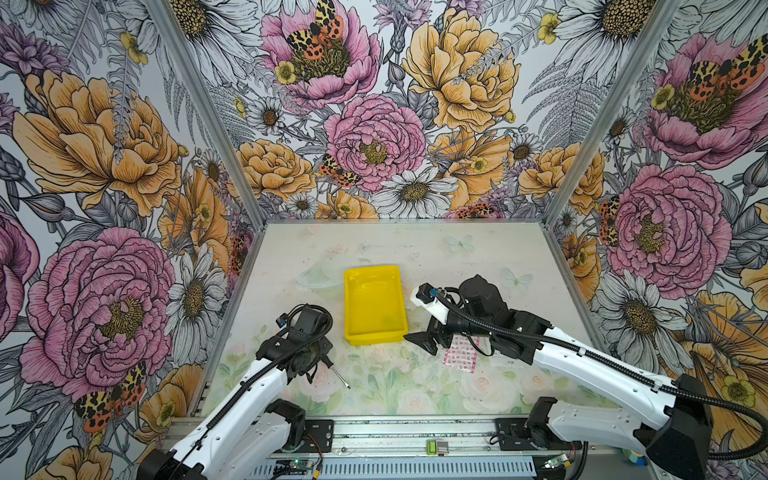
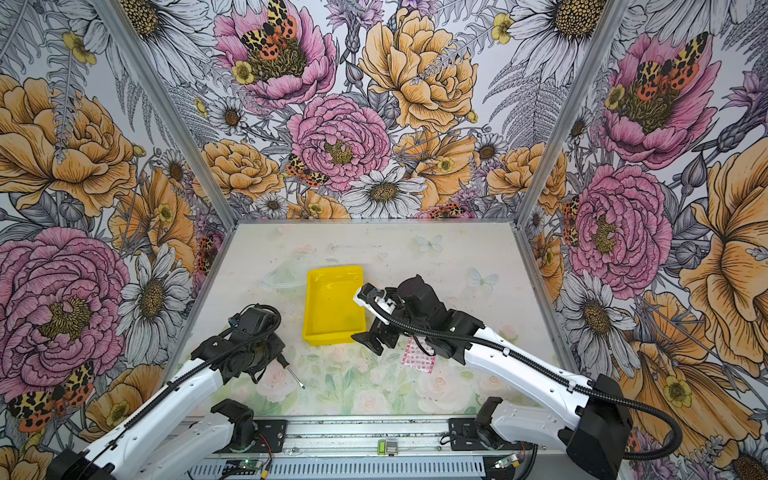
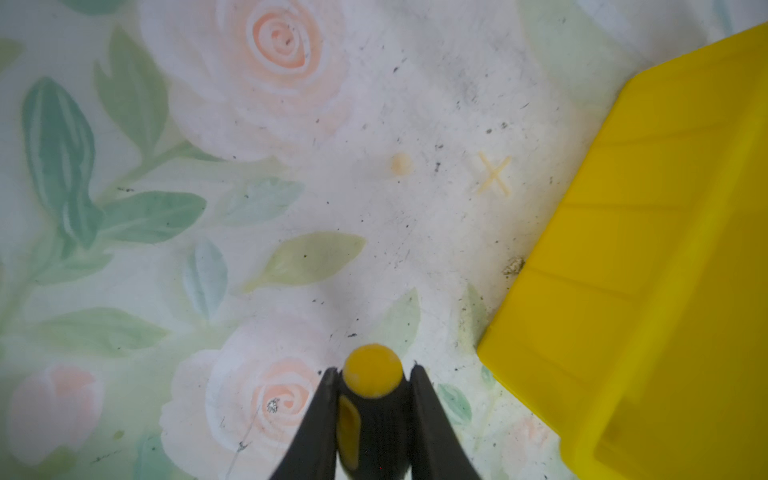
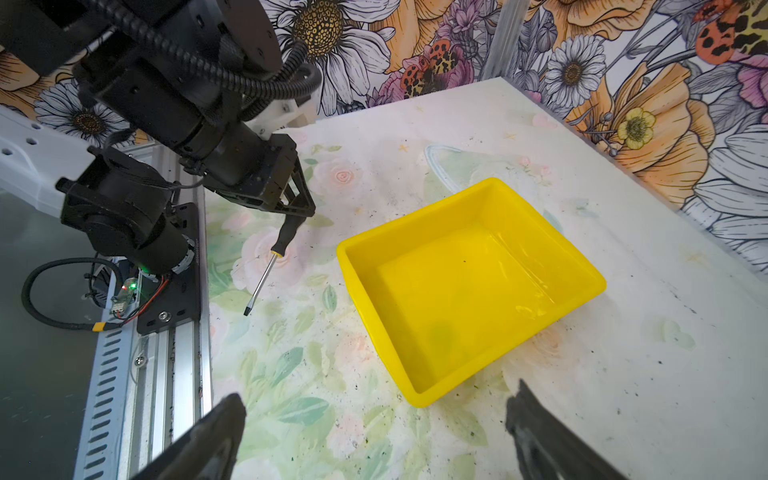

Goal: Put the screwdriver in the bin
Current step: 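Lift the screwdriver with the left gripper and carry it over the yellow bin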

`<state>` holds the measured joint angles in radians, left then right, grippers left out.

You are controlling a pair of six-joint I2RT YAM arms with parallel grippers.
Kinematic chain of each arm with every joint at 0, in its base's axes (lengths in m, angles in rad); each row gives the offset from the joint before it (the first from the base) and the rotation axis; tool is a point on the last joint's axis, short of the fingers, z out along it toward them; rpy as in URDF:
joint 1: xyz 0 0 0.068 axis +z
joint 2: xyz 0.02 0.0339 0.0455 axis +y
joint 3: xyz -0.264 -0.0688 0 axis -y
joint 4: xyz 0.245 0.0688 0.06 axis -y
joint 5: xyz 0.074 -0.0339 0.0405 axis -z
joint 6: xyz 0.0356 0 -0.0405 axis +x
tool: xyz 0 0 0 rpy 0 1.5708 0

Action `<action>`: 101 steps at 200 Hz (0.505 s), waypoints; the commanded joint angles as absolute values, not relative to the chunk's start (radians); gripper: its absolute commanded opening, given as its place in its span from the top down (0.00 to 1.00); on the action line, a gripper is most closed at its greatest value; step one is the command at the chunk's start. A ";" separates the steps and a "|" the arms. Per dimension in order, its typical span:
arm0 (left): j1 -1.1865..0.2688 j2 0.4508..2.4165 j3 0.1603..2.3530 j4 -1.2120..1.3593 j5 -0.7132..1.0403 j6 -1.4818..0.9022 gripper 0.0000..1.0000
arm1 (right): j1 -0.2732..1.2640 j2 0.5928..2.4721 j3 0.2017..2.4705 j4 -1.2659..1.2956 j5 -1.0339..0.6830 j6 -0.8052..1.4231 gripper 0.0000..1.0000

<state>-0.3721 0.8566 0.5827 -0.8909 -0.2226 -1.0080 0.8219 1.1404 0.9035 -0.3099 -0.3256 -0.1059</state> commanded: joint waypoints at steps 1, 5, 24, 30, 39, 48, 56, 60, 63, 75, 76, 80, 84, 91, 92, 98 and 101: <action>-0.349 0.876 0.693 -0.930 -0.260 -0.876 1.00 | 0.807 1.177 0.974 -0.311 -0.299 -0.091 0.01; -0.346 0.886 0.718 -0.932 -0.258 -0.861 1.00 | 0.804 1.183 0.984 -0.309 -0.302 -0.086 0.01; -0.347 0.949 0.840 -0.932 -0.267 -0.778 1.00 | 0.798 1.203 1.013 -0.301 -0.329 -0.064 0.00; -0.349 0.974 0.880 -0.931 -0.273 -0.751 1.00 | 0.798 1.216 1.019 -0.302 -0.331 -0.070 0.01; -0.357 1.014 0.937 -0.932 -0.286 -0.715 1.00 | 0.799 1.232 1.025 -0.302 -0.330 -0.080 0.00; -0.363 1.057 0.991 -0.930 -0.293 -0.682 1.00 | 0.799 1.246 1.033 -0.307 -0.329 -0.087 0.01; -0.369 1.100 1.041 -0.930 -0.293 -0.654 1.00 | 0.799 1.246 1.046 -0.315 -0.328 -0.087 0.01; -0.373 1.123 1.065 -0.930 -0.295 -0.640 1.00 | 0.785 1.246 1.050 -0.317 -0.329 -0.086 0.01; -0.377 1.142 1.084 -0.930 -0.298 -0.630 1.00 | 0.770 1.241 1.052 -0.318 -0.328 -0.083 0.00; -0.392 1.211 1.157 -0.930 -0.310 -0.589 1.00 | 0.760 1.231 1.051 -0.318 -0.326 -0.081 0.00; -0.394 1.216 1.163 -0.930 -0.312 -0.586 1.00 | 0.760 1.231 1.051 -0.318 -0.325 -0.081 0.00; -0.399 1.240 1.187 -0.929 -0.314 -0.575 1.00 | 0.756 1.230 1.049 -0.318 -0.321 -0.081 0.01; -0.404 1.262 1.210 -0.929 -0.316 -0.562 1.00 | 0.755 1.231 1.048 -0.318 -0.319 -0.081 0.01; -0.412 1.302 1.251 -0.928 -0.317 -0.543 1.00 | 0.752 1.234 1.045 -0.322 -0.315 -0.077 0.01; -0.414 1.307 1.256 -0.928 -0.318 -0.541 1.00 | 0.751 1.235 1.045 -0.321 -0.315 -0.076 0.01; -0.421 1.342 1.290 -0.927 -0.319 -0.525 1.00 | 0.748 1.238 1.045 -0.323 -0.313 -0.074 0.01; -0.425 1.358 1.306 -0.927 -0.321 -0.518 1.00 | 0.746 1.241 1.046 -0.325 -0.313 -0.071 0.00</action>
<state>-0.3977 1.2602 1.1976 -0.9314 -0.2825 -0.6415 0.7605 1.2385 1.0183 -0.3141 -0.3214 -0.0872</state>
